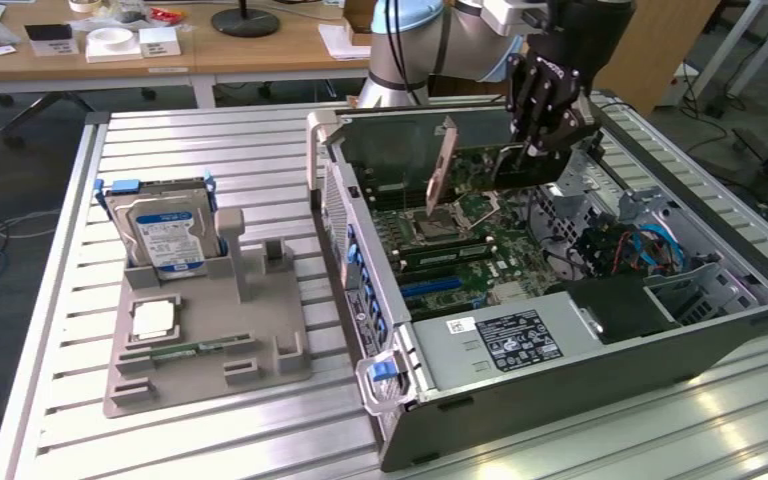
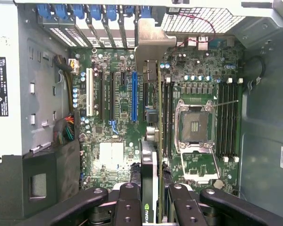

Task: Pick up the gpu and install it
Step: 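Insert the gpu into the slot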

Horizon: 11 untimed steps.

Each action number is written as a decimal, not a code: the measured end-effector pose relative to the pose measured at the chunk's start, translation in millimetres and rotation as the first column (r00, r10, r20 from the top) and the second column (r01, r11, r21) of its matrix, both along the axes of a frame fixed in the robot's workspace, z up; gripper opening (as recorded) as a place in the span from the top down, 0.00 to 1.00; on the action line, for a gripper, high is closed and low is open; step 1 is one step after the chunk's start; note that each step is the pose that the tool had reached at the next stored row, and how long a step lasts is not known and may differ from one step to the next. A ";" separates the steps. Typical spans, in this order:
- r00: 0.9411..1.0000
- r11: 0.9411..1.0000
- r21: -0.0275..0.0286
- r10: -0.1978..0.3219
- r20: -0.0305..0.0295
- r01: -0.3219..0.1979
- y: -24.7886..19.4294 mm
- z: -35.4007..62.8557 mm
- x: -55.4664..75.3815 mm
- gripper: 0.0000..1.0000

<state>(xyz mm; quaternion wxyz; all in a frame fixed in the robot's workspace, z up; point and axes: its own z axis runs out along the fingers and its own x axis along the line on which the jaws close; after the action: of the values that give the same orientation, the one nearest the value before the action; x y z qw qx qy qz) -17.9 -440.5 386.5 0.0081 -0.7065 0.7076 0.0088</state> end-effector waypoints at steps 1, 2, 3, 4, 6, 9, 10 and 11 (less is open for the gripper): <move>1.000 1.000 0.000 0.000 0.000 0.000 0.0 -1.0 0.0 0.73; 1.000 1.000 0.000 0.000 0.000 0.000 0.0 -2.0 0.0 0.73; 1.000 1.000 0.000 0.000 0.000 0.000 0.0 -3.0 0.0 0.73; 1.000 1.000 0.000 0.000 0.000 0.000 0.0 -4.2 0.0 0.73; 1.000 1.000 0.000 0.000 0.000 0.000 0.0 -6.0 0.0 0.73; 1.000 1.000 0.000 0.000 0.000 0.000 0.0 -7.2 0.0 0.73; 1.000 1.000 0.000 0.000 0.000 0.000 0.0 -7.2 0.0 0.73; 1.000 1.000 0.000 0.000 0.000 0.000 0.0 -7.3 0.0 0.73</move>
<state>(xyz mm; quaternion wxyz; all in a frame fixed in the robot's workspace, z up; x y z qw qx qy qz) -17.9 -440.5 379.2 0.0081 -0.7065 0.7076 0.0088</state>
